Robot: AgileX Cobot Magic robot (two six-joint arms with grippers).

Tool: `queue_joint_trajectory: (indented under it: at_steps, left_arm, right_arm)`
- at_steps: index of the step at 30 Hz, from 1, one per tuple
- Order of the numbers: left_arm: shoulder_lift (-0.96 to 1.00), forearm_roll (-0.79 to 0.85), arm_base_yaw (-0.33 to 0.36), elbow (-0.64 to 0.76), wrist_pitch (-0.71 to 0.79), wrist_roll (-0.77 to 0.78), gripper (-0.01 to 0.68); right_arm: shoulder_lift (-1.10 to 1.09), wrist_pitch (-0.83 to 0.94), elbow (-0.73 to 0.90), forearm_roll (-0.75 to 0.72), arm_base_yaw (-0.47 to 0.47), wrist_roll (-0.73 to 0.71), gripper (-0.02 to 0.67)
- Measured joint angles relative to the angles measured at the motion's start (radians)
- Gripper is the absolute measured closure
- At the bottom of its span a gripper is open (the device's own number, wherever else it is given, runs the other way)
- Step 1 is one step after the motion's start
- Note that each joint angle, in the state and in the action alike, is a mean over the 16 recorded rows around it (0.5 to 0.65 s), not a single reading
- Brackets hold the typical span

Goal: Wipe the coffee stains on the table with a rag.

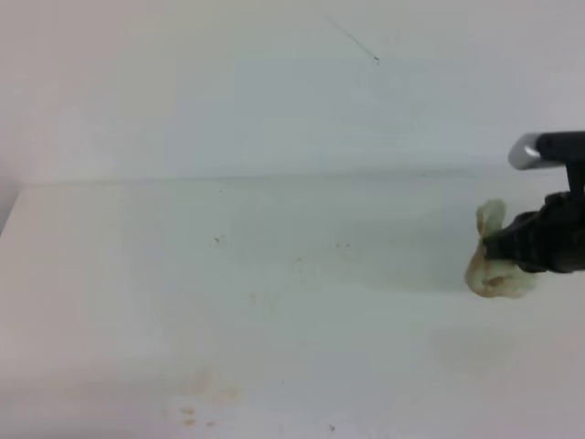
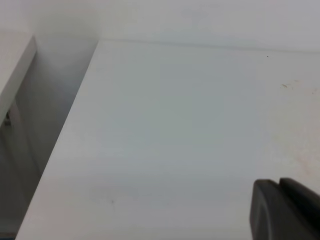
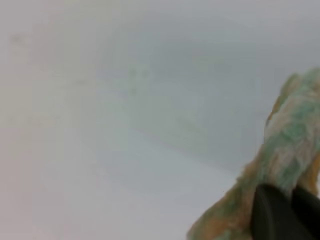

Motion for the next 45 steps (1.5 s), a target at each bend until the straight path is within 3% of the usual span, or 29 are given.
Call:
queue_joint_trajectory:
  at_steps: [7, 23, 28, 39, 42, 45]
  left_arm:
    - [0.000, 0.000, 0.000, 0.000, 0.000, 0.000, 0.672]
    - [0.000, 0.000, 0.000, 0.000, 0.000, 0.000, 0.672]
    - [0.000, 0.000, 0.000, 0.000, 0.000, 0.000, 0.672]
    - [0.000, 0.000, 0.000, 0.000, 0.000, 0.000, 0.672]
    - [0.000, 0.000, 0.000, 0.000, 0.000, 0.000, 0.672]
    - [0.000, 0.000, 0.000, 0.000, 0.000, 0.000, 0.672]
  right_arm:
    - [0.032, -0.098, 0.122, 0.193, 0.000, -0.195, 0.643]
    - [0.165, 0.021, 0.133, 0.819, 0.001, -0.847, 0.607]
    - [0.171, 0.053, 0.133, 0.918, 0.001, -0.968, 0.514]
    - [0.070, 0.064, 0.131, 0.944, 0.001, -1.009, 0.184]
    - [-0.006, 0.064, 0.131, 0.919, 0.001, -1.000, 0.149]
    - [-0.104, 0.065, 0.131, 0.877, 0.001, -0.979, 0.183]
